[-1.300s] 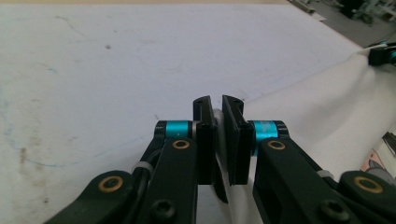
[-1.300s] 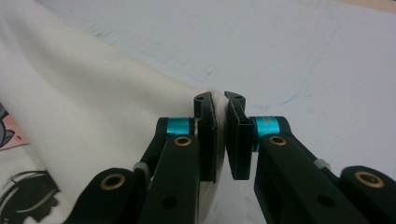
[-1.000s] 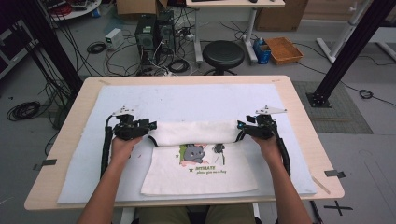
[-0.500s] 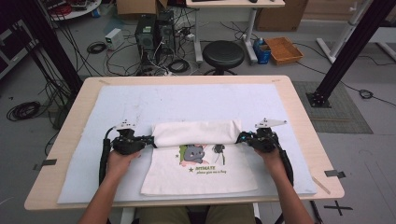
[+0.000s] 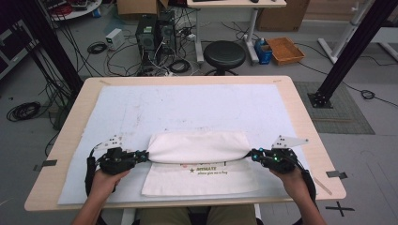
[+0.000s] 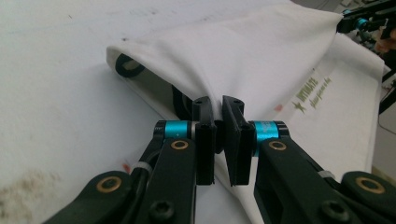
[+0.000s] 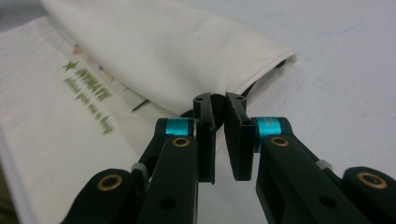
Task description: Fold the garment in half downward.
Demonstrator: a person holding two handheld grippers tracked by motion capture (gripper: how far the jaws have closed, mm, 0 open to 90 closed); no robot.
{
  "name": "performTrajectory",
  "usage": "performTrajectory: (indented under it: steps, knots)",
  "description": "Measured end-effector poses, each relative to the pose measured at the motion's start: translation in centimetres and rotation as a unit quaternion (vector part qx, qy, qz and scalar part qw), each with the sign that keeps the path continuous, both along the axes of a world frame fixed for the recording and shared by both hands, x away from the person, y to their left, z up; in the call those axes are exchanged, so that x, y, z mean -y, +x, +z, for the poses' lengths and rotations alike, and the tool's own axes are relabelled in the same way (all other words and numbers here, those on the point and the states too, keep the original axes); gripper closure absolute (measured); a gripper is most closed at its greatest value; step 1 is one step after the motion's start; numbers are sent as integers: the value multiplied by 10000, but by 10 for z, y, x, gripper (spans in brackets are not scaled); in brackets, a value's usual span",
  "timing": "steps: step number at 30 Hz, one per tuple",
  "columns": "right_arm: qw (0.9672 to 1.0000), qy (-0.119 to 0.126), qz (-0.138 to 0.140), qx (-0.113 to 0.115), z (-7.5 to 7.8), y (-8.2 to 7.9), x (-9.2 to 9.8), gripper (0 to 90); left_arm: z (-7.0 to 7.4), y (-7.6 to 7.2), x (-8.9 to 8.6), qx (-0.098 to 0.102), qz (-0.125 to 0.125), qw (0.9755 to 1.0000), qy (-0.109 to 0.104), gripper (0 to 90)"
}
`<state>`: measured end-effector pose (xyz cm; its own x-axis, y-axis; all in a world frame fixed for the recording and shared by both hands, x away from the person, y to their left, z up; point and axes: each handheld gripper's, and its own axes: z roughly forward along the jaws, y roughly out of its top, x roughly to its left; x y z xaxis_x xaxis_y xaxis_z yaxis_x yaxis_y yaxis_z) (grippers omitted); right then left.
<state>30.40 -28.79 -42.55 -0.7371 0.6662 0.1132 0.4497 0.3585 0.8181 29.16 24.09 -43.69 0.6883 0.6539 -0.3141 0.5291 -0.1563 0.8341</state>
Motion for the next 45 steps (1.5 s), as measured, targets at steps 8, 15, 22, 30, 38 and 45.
performTrajectory:
  steps: [8,15,22,30,38,45]
  knots:
    - [9990,-335,211,-200,-14,-31,4,834,-7,-25,-2,-142,-439,9986,239,833]
    - [9989,-330,276,-173,-17,-39,5,810,-7,-29,-3,-122,-409,9989,198,737]
    - [9988,242,-270,324,3,-16,2,397,15,15,-2,301,585,9977,-130,382]
    - [9942,47,-1069,-80,0,64,-31,350,1,86,24,-337,872,9951,325,374]
    - [9948,-448,-617,-672,-20,88,-48,810,-12,89,35,-407,360,9952,820,837]
    - [9963,-392,-755,-107,-12,98,-48,874,-6,101,28,-141,944,9945,427,870]
